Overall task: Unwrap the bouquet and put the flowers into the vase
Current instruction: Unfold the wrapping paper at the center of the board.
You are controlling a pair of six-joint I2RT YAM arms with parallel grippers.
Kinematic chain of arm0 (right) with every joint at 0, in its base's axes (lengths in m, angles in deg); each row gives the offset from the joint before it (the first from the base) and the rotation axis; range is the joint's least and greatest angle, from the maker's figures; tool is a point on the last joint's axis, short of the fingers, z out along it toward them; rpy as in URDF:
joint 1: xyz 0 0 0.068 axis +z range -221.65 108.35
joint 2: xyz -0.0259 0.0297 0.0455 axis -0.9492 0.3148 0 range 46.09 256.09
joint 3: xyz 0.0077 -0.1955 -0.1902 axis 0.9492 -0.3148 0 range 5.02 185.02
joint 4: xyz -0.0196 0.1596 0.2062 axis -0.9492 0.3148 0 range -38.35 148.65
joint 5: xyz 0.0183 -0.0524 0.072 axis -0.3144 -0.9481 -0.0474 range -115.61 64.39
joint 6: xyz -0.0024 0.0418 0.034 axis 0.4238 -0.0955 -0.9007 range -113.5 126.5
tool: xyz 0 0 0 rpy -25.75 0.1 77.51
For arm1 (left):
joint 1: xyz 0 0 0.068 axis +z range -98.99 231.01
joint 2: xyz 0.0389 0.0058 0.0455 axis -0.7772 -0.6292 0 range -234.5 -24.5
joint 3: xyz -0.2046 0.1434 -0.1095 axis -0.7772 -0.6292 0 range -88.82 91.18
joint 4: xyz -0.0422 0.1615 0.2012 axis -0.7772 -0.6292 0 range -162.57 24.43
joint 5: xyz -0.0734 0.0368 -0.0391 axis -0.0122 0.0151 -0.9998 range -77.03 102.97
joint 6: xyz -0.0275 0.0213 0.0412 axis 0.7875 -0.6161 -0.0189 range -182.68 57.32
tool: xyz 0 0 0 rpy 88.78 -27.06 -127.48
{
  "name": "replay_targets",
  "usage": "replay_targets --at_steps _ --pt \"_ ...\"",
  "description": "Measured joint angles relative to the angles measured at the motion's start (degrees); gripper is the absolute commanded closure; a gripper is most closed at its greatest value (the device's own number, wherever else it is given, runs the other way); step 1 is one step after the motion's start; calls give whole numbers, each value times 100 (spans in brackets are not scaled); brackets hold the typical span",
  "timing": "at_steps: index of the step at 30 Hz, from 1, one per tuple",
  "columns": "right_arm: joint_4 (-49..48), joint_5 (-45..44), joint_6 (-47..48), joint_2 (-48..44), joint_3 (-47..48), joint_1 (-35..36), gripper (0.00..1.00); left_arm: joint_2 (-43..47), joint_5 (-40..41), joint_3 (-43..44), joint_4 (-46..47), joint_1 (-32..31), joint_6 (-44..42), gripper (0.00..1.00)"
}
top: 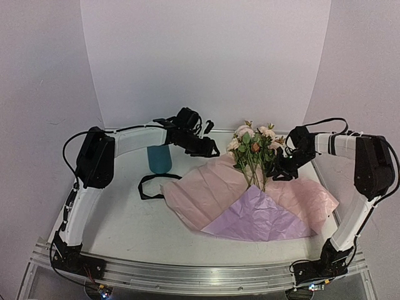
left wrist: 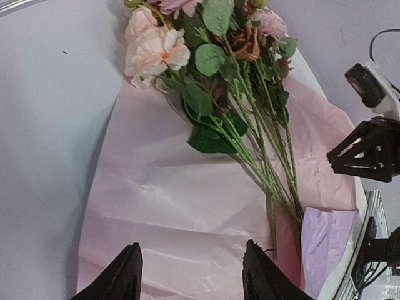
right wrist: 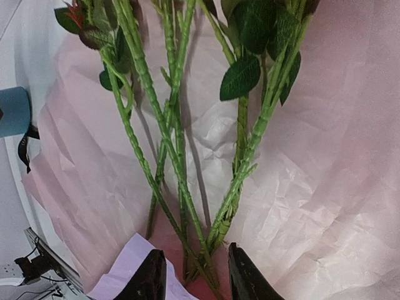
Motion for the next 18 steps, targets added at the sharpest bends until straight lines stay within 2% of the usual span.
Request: replay_targets --at_steps 12,18 --pt "-46 -5 -215 -41 -786 385 69 768 -42 -1252 -8 -490 -65 45" --pt "-108 259 -316 -330 -1144 597 69 1004 -39 -1685 -20 -577 -69 45"
